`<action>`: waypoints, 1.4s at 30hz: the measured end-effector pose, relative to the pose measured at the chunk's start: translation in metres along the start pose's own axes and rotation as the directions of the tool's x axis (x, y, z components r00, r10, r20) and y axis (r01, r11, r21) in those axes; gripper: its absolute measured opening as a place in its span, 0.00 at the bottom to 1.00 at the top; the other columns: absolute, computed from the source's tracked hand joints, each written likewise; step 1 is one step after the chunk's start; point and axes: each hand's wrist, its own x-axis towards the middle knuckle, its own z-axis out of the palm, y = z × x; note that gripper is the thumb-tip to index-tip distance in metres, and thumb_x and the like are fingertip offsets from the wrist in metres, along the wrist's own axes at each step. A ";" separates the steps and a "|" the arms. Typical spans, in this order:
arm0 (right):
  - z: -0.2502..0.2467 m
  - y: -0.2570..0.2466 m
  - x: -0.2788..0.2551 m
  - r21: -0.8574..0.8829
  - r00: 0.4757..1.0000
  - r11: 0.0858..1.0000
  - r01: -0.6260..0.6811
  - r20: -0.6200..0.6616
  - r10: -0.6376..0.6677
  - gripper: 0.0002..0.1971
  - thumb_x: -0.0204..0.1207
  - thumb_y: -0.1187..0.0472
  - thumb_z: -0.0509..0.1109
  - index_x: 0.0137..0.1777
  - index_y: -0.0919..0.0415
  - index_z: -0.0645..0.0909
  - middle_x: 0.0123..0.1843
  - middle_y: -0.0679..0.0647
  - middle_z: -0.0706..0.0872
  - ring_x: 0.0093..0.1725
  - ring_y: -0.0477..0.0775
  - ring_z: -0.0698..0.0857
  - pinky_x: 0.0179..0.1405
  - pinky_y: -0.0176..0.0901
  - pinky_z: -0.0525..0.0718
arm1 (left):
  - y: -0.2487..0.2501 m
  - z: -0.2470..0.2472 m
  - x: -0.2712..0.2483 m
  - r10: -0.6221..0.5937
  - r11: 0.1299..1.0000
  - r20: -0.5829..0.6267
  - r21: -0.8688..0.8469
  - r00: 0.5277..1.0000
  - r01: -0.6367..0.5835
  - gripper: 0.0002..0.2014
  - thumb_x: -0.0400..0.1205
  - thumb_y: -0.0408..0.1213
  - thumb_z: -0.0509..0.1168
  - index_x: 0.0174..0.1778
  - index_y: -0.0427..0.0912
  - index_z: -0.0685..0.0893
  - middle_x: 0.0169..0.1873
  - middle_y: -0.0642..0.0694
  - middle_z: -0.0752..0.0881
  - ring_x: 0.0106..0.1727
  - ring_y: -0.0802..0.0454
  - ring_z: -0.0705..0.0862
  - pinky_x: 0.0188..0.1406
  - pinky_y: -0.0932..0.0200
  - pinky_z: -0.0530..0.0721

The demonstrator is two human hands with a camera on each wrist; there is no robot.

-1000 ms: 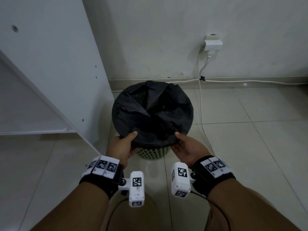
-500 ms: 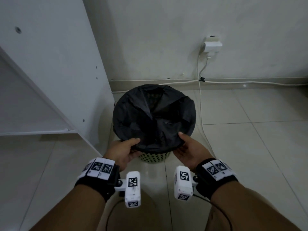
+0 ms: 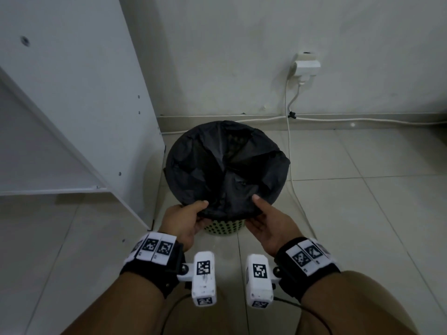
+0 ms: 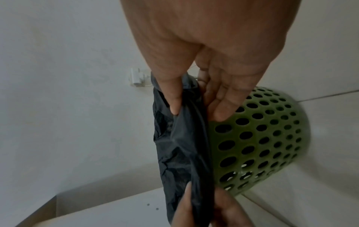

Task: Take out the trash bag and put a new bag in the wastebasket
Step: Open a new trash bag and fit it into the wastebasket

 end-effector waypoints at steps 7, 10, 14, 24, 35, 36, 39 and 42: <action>-0.012 -0.012 0.010 0.036 0.999 0.999 0.032 -0.032 -0.031 0.11 0.74 0.65 0.77 0.55 0.67 0.87 0.55 0.63 0.92 0.51 0.58 0.90 0.44 0.47 0.88 | 0.018 -0.014 0.004 0.078 0.996 -0.013 0.052 0.997 -0.078 0.08 0.80 0.32 0.74 0.53 0.44 0.87 0.52 0.43 0.93 0.49 0.49 0.91 0.36 0.57 0.89; -0.008 -0.010 0.011 0.047 0.998 0.998 0.042 -0.042 -0.040 0.11 0.75 0.69 0.76 0.56 0.68 0.86 0.54 0.63 0.92 0.50 0.58 0.90 0.41 0.47 0.88 | 0.008 -0.009 -0.004 0.078 0.997 -0.001 0.012 0.997 -0.078 0.08 0.79 0.35 0.76 0.53 0.44 0.88 0.50 0.45 0.94 0.51 0.48 0.91 0.39 0.56 0.90; -0.010 -0.005 0.014 0.014 0.994 0.996 0.083 -0.068 -0.082 0.12 0.74 0.69 0.77 0.57 0.69 0.85 0.51 0.64 0.93 0.49 0.59 0.91 0.42 0.48 0.89 | -0.002 -0.004 -0.009 0.125 0.992 0.019 -0.024 0.992 -0.124 0.07 0.83 0.28 0.70 0.52 0.45 0.86 0.53 0.44 0.92 0.54 0.46 0.90 0.40 0.56 0.89; -0.035 -0.019 0.013 -0.100 0.968 0.964 0.247 -0.010 -0.249 0.08 0.78 0.72 0.71 0.57 0.70 0.84 0.52 0.65 0.90 0.50 0.60 0.90 0.37 0.43 0.91 | -0.026 -0.015 -0.024 0.262 0.964 0.070 0.033 0.962 -0.265 0.14 0.82 0.23 0.69 0.60 0.43 0.86 0.56 0.42 0.92 0.56 0.44 0.92 0.54 0.47 0.91; -0.077 -0.078 0.021 -0.509 0.916 0.763 0.399 0.258 -0.308 0.15 0.79 0.73 0.69 0.65 0.63 0.82 0.59 0.65 0.89 0.58 0.67 0.88 0.48 0.54 0.89 | -0.003 -0.028 -0.046 0.479 0.721 0.149 0.496 0.865 -0.485 0.23 0.73 0.51 0.81 0.62 0.47 0.89 0.56 0.51 0.93 0.57 0.55 0.91 0.60 0.47 0.89; -0.079 -0.086 0.021 -0.548 0.909 0.726 0.415 0.295 -0.296 0.16 0.79 0.73 0.69 0.65 0.62 0.82 0.60 0.64 0.89 0.58 0.66 0.88 0.49 0.53 0.90 | 0.013 -0.026 -0.048 0.544 0.642 0.192 0.531 0.817 -0.553 0.23 0.76 0.52 0.78 0.64 0.47 0.88 0.58 0.52 0.92 0.59 0.56 0.90 0.60 0.48 0.89; -0.079 -0.101 0.022 -0.655 0.886 0.597 0.463 0.362 -0.291 0.16 0.79 0.71 0.71 0.65 0.62 0.82 0.59 0.63 0.90 0.59 0.67 0.88 0.52 0.57 0.88 | 0.055 -0.015 -0.047 0.631 0.397 0.292 0.674 0.718 -0.623 0.23 0.84 0.52 0.68 0.73 0.48 0.80 0.67 0.56 0.84 0.68 0.56 0.82 0.69 0.54 0.79; -0.072 -0.107 0.025 -0.772 0.856 0.386 0.506 0.393 -0.336 0.11 0.77 0.65 0.75 0.58 0.57 0.83 0.56 0.59 0.90 0.57 0.64 0.89 0.56 0.61 0.88 | 0.073 -0.009 -0.038 0.634 0.111 0.448 0.754 0.630 -0.648 0.19 0.87 0.46 0.62 0.74 0.52 0.81 0.62 0.47 0.88 0.63 0.46 0.85 0.63 0.51 0.82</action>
